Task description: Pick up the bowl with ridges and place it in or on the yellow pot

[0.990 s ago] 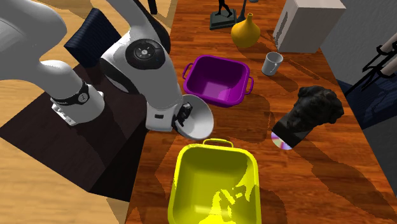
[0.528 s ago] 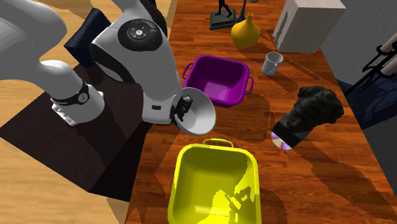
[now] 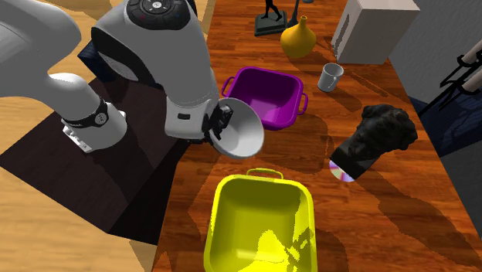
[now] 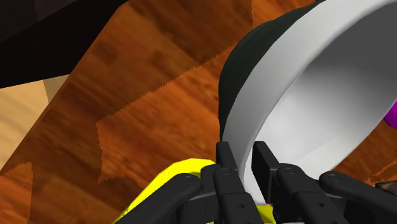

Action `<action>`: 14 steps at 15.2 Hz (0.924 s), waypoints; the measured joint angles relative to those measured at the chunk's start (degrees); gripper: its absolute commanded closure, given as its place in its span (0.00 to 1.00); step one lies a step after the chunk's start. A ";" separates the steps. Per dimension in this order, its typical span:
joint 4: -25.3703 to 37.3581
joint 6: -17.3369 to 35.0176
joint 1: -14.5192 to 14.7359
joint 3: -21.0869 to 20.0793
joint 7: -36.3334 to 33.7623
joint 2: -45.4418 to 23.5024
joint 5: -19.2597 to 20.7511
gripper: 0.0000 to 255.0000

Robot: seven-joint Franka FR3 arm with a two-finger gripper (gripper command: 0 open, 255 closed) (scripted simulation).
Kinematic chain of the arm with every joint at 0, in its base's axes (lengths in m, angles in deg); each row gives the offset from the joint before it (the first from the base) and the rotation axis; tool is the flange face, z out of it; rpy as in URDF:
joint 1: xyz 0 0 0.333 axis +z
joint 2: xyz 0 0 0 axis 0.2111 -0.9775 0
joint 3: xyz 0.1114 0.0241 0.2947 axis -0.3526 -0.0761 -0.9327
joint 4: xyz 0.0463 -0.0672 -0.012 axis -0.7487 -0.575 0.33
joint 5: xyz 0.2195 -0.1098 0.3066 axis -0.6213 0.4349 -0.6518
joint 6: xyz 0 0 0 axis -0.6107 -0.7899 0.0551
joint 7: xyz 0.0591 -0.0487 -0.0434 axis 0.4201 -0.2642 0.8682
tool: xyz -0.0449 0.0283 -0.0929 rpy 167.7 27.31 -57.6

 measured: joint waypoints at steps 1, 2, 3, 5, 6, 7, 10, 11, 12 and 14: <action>0.20 -0.81 -0.04 0.01 -0.14 0.62 0.13 1.00; 0.58 -1.78 -0.09 0.02 -0.32 1.21 0.29 1.00; 1.02 -2.79 -0.15 0.04 -0.49 1.79 0.46 1.00; 1.34 -4.36 -0.15 -0.01 -0.86 3.06 0.62 1.00; 1.62 -5.06 -0.19 0.01 -0.96 3.47 0.72 1.00; 2.33 -5.59 -0.57 0.47 -0.39 3.20 0.99 1.00; 6.31 -8.07 -2.25 2.55 2.22 1.36 2.07 1.00; 8.01 -8.73 -2.66 3.07 2.91 0.24 2.34 1.00; 9.48 -8.79 -3.27 3.88 4.13 -1.31 2.56 1.00; 13.37 -10.82 -4.43 5.35 6.15 -3.42 3.08 1.00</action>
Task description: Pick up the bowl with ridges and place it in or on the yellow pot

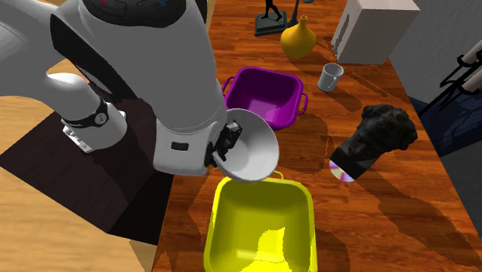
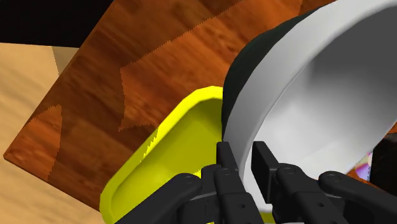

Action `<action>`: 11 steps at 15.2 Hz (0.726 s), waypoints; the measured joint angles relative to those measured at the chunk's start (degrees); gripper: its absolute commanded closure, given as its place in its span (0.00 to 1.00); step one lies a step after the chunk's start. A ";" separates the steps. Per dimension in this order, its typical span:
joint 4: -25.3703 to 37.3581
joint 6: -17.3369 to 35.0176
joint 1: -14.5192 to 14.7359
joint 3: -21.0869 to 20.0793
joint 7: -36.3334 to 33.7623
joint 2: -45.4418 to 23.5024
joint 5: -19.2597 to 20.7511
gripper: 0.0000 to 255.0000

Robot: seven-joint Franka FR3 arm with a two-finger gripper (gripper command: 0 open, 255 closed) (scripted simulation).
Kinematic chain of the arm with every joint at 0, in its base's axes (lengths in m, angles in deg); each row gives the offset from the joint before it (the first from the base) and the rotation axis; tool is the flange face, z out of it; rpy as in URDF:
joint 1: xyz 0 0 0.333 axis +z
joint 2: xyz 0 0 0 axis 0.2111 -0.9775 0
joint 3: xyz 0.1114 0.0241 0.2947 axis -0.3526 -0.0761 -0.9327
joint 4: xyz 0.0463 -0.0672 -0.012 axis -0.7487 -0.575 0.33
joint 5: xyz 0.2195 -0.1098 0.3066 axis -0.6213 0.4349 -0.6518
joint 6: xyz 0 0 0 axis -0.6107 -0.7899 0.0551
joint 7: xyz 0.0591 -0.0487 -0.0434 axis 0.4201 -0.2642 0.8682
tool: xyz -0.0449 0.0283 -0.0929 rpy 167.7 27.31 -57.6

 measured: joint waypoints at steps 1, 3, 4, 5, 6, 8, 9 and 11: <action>1.50 -0.59 -0.66 0.83 1.30 -1.09 0.16 1.00; 5.12 -2.25 -1.81 2.23 3.51 -3.35 0.42 1.00; 7.01 -2.88 -2.19 2.68 4.29 -4.70 0.42 1.00; 8.48 -3.75 -2.76 3.32 5.39 -5.46 0.47 1.00; 10.80 -4.66 -3.16 3.76 6.13 -6.96 0.43 1.00; 15.02 -6.12 -4.10 4.69 7.93 -9.95 0.26 1.00; 17.54 -7.03 -4.69 5.21 9.01 -11.71 0.12 1.00; 22.36 -9.34 -5.69 6.00 10.63 -14.46 -0.07 1.00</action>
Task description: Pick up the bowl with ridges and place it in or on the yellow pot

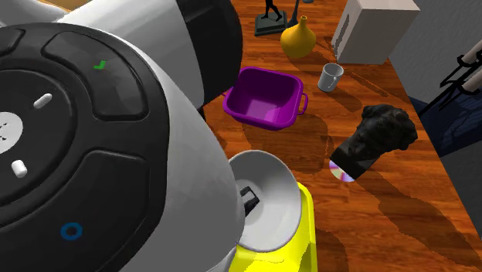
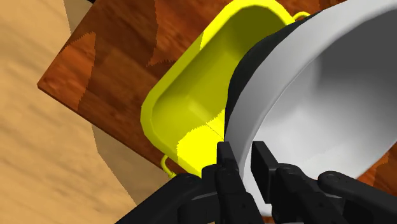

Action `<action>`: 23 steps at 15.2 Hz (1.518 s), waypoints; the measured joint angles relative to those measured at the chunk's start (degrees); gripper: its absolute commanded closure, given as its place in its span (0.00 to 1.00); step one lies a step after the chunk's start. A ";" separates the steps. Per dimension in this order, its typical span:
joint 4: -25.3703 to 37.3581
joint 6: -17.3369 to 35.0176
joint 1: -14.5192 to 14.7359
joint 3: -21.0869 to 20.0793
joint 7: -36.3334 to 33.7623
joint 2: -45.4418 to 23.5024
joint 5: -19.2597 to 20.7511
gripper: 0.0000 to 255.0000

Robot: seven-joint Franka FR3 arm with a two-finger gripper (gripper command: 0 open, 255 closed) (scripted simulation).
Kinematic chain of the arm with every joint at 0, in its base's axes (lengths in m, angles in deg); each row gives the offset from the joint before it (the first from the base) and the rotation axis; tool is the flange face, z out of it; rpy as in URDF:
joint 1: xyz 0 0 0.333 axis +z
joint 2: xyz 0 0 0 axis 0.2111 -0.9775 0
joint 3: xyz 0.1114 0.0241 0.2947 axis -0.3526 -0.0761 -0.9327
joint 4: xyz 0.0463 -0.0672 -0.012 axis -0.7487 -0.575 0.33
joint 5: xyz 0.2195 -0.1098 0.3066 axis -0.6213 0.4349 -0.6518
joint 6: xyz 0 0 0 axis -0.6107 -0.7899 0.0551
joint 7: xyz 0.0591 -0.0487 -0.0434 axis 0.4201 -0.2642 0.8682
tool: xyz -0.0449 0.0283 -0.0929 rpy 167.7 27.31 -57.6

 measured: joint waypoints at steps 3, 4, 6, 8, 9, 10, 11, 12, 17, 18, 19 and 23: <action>2.24 0.10 -0.59 0.34 1.11 -2.50 -0.36 1.00; 2.05 0.57 -0.63 0.36 1.29 -2.82 -0.45 1.00; 1.69 1.76 -0.71 0.34 1.65 -3.69 -0.70 1.00; 0.80 3.30 -0.63 0.22 1.79 -4.36 -0.94 1.00; 0.39 4.06 -0.69 0.22 2.03 -4.73 -1.08 1.00; 0.31 4.61 -0.68 0.18 2.12 -5.21 -1.20 1.00; 0.14 5.37 -0.75 0.16 2.38 -5.82 -1.38 1.00; -0.10 5.95 -0.78 0.14 2.53 -6.18 -1.51 1.00; -1.59 9.37 -0.86 -0.08 3.32 -8.18 -2.24 1.00; -1.84 10.06 -0.87 -0.14 3.45 -8.62 -2.41 1.00; -2.02 10.68 -0.87 -0.21 3.57 -9.08 -2.56 1.00; -2.46 13.17 -1.00 -0.46 4.24 -11.18 -3.24 1.00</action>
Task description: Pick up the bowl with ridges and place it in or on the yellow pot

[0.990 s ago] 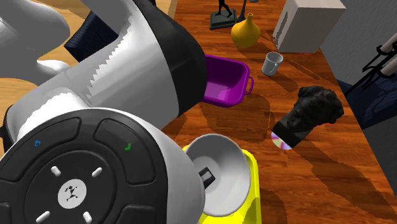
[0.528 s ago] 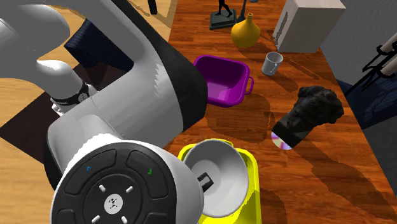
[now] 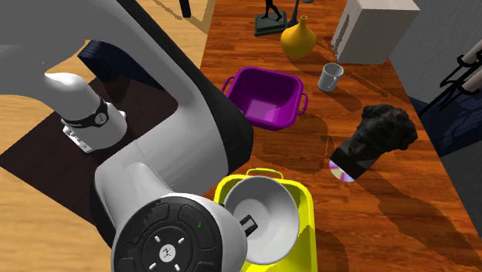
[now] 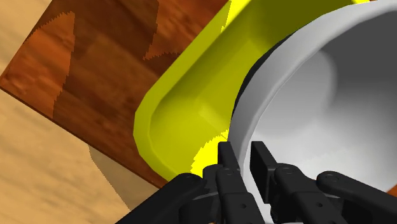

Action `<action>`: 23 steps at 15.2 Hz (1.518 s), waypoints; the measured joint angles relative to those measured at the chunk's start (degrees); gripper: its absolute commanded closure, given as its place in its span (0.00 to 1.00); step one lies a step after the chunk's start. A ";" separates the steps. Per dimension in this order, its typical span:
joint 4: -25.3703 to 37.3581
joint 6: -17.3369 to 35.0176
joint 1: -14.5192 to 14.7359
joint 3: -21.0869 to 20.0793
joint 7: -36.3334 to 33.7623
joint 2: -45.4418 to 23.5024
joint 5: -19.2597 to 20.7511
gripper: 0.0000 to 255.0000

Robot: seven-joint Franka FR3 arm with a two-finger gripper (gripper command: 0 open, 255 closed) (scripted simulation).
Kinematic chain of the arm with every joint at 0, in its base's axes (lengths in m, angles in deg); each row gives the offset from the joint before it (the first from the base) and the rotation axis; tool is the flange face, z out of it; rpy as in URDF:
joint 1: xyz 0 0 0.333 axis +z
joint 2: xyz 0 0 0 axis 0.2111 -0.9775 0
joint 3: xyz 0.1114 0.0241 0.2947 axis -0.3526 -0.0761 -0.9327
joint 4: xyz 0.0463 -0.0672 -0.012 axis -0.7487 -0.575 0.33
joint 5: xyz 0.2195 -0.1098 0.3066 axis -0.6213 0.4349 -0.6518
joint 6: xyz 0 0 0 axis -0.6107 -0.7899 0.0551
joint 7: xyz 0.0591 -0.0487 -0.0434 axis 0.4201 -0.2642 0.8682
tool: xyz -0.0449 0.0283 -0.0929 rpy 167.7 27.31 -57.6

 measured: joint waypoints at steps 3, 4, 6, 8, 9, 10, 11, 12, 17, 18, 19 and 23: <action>-0.17 0.60 -0.04 -0.06 0.17 -0.43 -0.15 1.00; -0.20 0.64 -0.04 -0.06 0.18 -0.44 -0.16 1.00; -0.21 0.66 -0.05 -0.06 0.19 -0.45 -0.17 1.00; -0.21 0.68 -0.05 -0.06 0.19 -0.46 -0.17 0.00; -0.20 0.68 -0.05 -0.07 0.19 -0.45 -0.18 0.00; -0.19 0.68 -0.05 -0.07 0.19 -0.45 -0.18 0.00; -0.18 0.69 -0.05 -0.07 0.19 -0.45 -0.18 0.00; -0.18 0.69 -0.05 -0.07 0.19 -0.45 -0.18 0.00; 0.74 -2.50 0.08 0.27 -0.61 1.92 0.65 0.00; 1.19 -4.00 -0.15 0.53 -0.49 2.96 0.96 0.00; 1.54 -4.78 -0.18 0.62 -0.62 3.42 1.13 0.00; 1.68 -5.43 -0.17 0.67 -0.75 3.87 1.29 0.00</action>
